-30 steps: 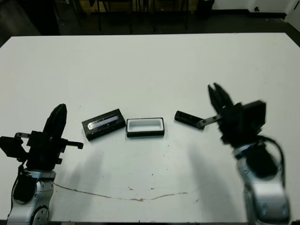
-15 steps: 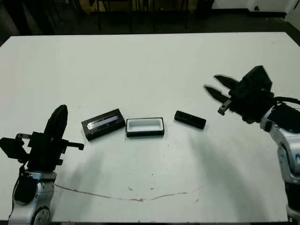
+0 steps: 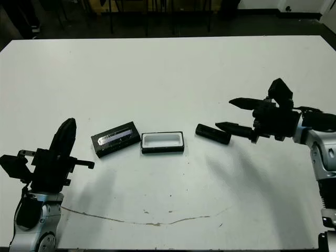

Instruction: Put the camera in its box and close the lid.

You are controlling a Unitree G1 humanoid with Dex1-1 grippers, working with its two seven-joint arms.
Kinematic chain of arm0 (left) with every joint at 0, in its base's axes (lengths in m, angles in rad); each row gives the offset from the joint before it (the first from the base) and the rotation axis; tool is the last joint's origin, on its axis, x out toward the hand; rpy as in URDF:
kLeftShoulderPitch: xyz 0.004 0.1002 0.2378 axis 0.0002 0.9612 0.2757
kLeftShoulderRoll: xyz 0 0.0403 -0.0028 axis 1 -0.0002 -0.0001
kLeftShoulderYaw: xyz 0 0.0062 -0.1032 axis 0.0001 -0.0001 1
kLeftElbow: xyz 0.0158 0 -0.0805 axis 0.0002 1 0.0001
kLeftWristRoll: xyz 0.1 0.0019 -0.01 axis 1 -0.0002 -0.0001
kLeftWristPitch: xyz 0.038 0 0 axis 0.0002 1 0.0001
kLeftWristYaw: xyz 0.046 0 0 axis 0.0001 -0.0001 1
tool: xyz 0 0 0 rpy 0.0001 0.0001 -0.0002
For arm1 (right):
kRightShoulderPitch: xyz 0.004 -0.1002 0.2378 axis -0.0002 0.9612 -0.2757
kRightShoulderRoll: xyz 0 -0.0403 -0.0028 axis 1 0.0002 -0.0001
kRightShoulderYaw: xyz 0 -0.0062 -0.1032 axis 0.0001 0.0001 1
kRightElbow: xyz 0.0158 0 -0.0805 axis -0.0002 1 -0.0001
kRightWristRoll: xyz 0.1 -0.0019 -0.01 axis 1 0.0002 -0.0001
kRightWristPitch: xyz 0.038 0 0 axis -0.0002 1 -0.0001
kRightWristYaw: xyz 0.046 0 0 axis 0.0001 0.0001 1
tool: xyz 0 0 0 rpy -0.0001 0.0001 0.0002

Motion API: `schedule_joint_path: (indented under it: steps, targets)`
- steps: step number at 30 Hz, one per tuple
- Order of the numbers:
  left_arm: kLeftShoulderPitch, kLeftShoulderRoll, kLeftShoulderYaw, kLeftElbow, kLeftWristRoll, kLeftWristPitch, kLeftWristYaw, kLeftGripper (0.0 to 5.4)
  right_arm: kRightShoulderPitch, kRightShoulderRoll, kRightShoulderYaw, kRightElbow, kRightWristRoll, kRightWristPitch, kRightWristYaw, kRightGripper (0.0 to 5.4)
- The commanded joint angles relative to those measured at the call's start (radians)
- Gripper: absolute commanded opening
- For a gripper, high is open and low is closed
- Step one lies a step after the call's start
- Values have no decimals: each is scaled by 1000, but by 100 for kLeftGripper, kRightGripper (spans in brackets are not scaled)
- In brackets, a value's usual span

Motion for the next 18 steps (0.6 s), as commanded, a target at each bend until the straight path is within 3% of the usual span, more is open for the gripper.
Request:
schedule_joint_path:
  steps: [1,3,18]
  targets:
    - [29,4,0,18,21,4,7,0,4,12,17,22,-18,-8,-3,517]
    - [29,4,1,17,19,9,6,0,6,14,23,23,-31,-7,-15,538]
    - [21,8,5,28,21,-2,-2,0,-17,34,72,114,-93,-55,-16,538]
